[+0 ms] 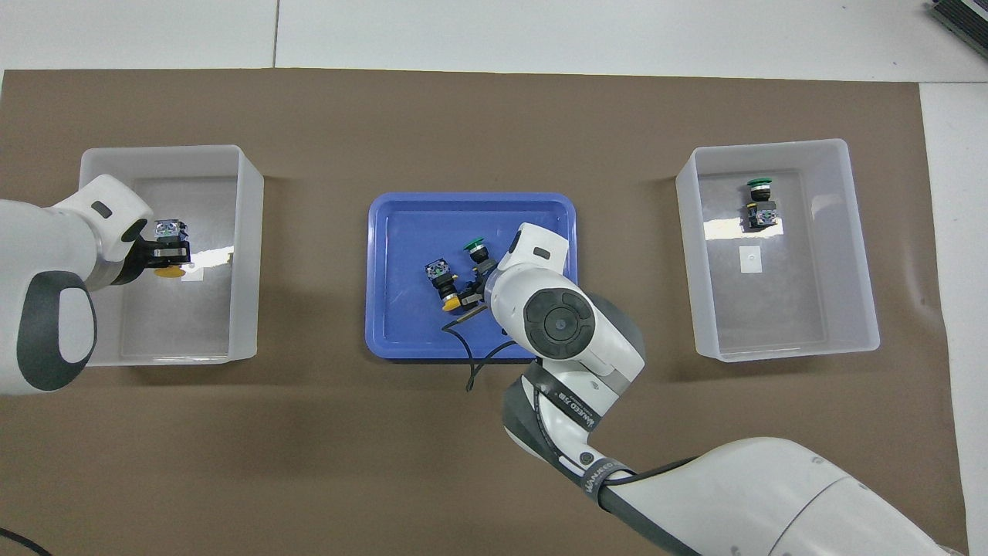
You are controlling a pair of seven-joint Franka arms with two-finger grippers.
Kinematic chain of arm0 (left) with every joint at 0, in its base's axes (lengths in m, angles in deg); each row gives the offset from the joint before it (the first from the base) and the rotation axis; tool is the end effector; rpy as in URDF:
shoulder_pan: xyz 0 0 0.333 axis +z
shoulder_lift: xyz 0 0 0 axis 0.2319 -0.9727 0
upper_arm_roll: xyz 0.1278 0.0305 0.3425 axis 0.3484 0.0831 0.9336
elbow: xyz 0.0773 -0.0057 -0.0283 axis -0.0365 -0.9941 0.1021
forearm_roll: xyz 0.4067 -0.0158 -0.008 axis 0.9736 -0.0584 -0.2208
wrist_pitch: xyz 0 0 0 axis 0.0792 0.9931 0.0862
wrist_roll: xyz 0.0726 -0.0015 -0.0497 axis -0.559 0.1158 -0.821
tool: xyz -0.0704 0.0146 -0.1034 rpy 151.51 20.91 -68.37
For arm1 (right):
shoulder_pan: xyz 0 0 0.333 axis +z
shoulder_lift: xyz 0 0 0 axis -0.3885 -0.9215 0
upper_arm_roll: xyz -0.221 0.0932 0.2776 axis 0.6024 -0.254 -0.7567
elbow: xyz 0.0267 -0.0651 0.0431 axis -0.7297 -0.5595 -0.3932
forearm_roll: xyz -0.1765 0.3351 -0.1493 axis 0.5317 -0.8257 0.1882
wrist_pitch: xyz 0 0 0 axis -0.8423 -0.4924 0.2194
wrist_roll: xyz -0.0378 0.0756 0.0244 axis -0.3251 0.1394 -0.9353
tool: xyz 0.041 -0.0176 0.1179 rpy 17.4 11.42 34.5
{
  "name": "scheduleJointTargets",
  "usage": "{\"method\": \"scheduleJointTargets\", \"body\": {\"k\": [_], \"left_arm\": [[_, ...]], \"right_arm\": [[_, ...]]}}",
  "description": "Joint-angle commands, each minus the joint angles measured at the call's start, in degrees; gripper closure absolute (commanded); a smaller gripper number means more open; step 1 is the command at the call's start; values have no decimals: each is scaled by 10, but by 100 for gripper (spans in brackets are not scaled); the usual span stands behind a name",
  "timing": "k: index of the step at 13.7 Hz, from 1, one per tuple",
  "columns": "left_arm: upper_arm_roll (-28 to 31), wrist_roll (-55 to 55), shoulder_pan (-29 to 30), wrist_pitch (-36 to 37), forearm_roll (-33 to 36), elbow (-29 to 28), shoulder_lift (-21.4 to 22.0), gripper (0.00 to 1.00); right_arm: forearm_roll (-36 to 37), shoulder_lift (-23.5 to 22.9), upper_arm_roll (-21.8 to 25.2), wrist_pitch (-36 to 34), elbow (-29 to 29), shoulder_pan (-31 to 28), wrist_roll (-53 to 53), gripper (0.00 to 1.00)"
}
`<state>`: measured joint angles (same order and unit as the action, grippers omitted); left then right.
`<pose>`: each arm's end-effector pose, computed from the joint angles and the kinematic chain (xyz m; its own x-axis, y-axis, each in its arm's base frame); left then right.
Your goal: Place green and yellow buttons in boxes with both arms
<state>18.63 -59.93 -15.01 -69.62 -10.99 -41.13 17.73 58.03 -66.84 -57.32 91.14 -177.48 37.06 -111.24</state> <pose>0.5814 0.0046 0.4134 0.9819 0.0055 0.1891 0.0063 -1.0000 -0.0033 0.5761 0.3816 0.3184 0.8660 0.3666 0.3400 0.4012 -0.9153 -0.0349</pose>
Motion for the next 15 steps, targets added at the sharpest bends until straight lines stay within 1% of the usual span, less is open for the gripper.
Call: {"method": "scheduleJointTargets", "body": {"k": [1, 3, 4, 5, 7, 9, 12, 13, 14, 15], "left_arm": [[-5, 7, 7, -48, -7, -29, -3, 100], [-5, 7, 5, -100, -7, -29, -42, 100], [-6, 7, 5, -108, -7, -29, -45, 100], [-5, 7, 5, -107, -7, -28, -45, 96], [-5, 7, 1, -102, -7, -20, -48, 72], [-6, 7, -1, -86, -6, -1, -52, 52], [-6, 7, -5, -26, -6, 44, -53, 49], [-6, 7, -5, -20, -5, 49, -53, 39], [-6, 8, -5, -18, -5, 54, -52, 37], [-7, 7, -5, -10, -5, 65, -52, 37]], "right_arm": [[21, 21, 1, -25, 1, -18, -20, 100], [19, 55, -2, -49, -5, -43, -32, 100], [19, 80, -2, -70, -11, -55, -52, 100], [17, 108, -2, -98, -19, -63, -65, 100], [12, 156, -2, -160, -30, -78, -72, 100], [9, 191, -2, -217, -30, -101, -87, 100], [3, 218, -3, -246, -31, -151, -75, 100], [-12, 219, -3, -246, -31, -173, -57, 100], [-34, 219, -3, -246, -31, -194, -10, 100], [-52, 218, -3, -246, -32, -216, 39, 100]]}}
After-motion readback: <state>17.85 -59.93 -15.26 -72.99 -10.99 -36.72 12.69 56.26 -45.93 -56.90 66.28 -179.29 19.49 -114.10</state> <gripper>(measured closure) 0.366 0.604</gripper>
